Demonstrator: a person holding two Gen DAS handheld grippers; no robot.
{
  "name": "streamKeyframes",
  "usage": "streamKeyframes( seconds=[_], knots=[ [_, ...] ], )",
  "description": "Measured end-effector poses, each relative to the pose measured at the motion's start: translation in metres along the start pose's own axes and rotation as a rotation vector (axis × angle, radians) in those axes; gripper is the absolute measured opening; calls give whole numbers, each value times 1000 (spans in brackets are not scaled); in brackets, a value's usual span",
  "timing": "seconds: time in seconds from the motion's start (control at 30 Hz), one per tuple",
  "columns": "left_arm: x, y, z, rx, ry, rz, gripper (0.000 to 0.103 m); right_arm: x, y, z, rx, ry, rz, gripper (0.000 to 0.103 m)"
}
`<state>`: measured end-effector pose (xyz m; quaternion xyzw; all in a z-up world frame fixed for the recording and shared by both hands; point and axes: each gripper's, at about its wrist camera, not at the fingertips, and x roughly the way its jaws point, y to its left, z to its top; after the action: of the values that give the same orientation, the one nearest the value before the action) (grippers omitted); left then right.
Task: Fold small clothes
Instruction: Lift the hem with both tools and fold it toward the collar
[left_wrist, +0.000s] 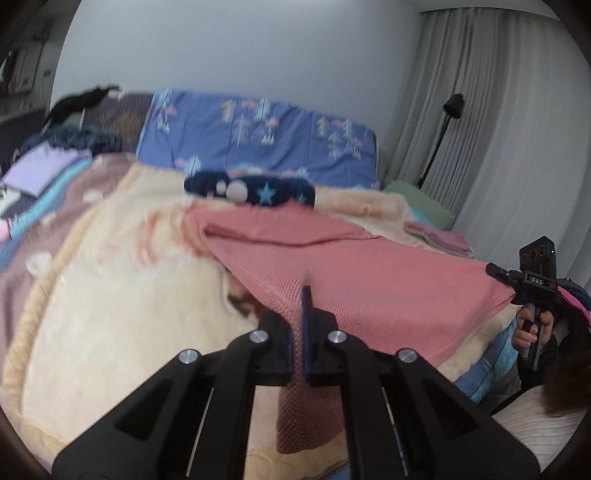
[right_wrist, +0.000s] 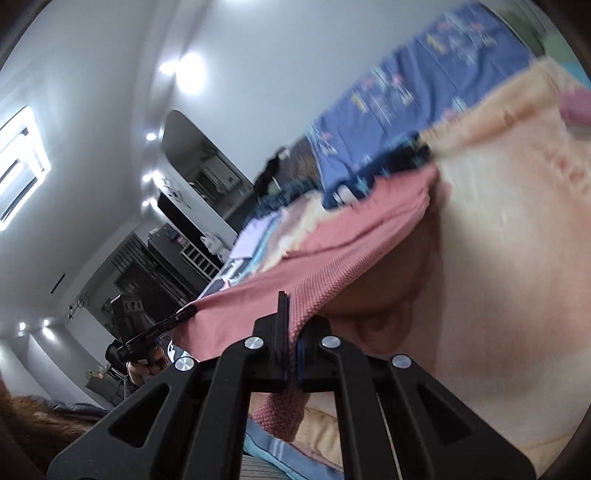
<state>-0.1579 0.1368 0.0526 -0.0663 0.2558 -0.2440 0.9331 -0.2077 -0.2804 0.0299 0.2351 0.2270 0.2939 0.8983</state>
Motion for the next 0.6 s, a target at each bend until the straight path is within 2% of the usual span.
streamKeyframes(
  seconds=[0.07, 0.13, 0.2, 0.3, 0.4, 0.6],
  knots=[
    [-23, -15, 2, 46, -41, -2, 4, -22, 21, -2, -79, -30, -14, 3],
    [-41, -29, -1, 91, -65, 4, 6, -36, 37, -6, -166, -44, -77, 3],
    [-37, -33, -5, 92, -45, 12, 8, -31, 34, -10, -181, -19, -151, 4],
    [-3, -24, -13, 56, 39, 39, 8, 0, 3, -11, -85, 35, -156, 5],
    [29, -7, -18, 20, 102, 76, 8, 27, -19, -5, -53, 48, -174, 4],
    [71, 29, 4, -72, 105, 90, 8, 74, -55, 37, -16, 35, -183, 5]
  ],
)
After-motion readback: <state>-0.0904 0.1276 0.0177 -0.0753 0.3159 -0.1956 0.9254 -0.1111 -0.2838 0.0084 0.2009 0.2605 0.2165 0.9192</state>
